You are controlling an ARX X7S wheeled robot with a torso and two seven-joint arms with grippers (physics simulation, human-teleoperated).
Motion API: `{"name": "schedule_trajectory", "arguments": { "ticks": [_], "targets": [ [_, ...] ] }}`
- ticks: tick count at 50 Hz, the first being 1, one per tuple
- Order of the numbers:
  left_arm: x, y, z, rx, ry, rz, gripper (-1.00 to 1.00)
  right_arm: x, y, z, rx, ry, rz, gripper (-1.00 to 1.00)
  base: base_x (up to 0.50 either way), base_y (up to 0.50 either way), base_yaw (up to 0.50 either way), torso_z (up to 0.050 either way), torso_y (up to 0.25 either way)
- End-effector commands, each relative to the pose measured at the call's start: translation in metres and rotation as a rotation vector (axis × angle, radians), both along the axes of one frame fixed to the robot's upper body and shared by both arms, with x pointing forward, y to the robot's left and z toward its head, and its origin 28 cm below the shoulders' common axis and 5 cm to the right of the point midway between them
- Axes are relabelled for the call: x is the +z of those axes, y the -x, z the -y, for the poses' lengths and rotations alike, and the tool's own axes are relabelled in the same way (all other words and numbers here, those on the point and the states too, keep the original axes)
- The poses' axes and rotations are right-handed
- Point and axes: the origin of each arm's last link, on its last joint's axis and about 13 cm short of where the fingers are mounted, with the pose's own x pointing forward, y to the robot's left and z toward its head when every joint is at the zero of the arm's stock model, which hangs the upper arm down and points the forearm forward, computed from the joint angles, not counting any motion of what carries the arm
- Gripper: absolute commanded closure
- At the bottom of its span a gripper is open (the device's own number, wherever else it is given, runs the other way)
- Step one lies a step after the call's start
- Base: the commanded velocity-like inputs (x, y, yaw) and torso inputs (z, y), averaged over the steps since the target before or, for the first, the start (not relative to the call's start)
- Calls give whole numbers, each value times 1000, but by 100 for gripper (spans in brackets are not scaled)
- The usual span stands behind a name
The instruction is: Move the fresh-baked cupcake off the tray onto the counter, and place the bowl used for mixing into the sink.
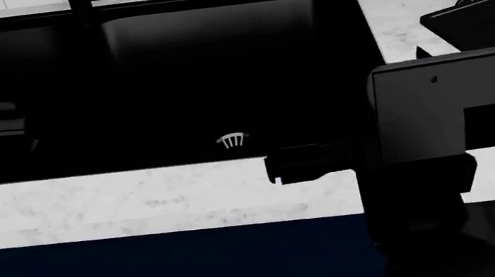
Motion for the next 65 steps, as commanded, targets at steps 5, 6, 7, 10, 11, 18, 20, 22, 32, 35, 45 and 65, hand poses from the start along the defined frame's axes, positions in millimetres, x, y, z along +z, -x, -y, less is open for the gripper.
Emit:
{"name": "schedule_trajectory", "arguments": {
  "ticks": [5,6,7,10,11,18,20,22,32,35,45,65],
  "targets": [
    [16,4,1,20,-3,0,-100,17,0,-1,24,-3,25,-100,0,0,0,0,0],
    [16,4,1,22,-2,4,-100,17,2,0,22,-4,26,-100,0,0,0,0,0],
    [16,5,2,21,-4,5,-100,17,2,0,23,-13,24,-100,0,0,0,0,0],
    [15,5,4,14,-12,0,-100,17,5,2,28,-32,21,-100,0,0,0,0,0],
    [15,5,4,17,-17,0,-100,17,6,2,28,-37,19,-100,20,-281,0,0,0],
    [16,4,3,34,-17,0,-100,18,9,7,46,-73,22,-100,33,-402,0,0,0],
    [16,4,4,24,-22,1,-100,18,9,7,42,-69,24,-100,39,-436,0,0,0],
    [16,3,4,23,-20,-2,-100,17,6,7,41,-66,22,-100,39,-438,0,0,0],
    [15,3,5,26,-34,-6,-100,18,6,9,34,-74,34,-100,39,-434,0,0,0],
    [15,3,4,24,-29,-7,-100,19,8,9,36,-72,37,-100,39,-434,0,0,0],
    [15,3,3,12,-25,-8,-100,18,9,10,23,-49,44,-100,59,-434,0,0,0],
    [15,4,4,14,-22,0,-100,18,11,14,8,-73,51,-100,157,-438,0,0,0]
  ]
}}
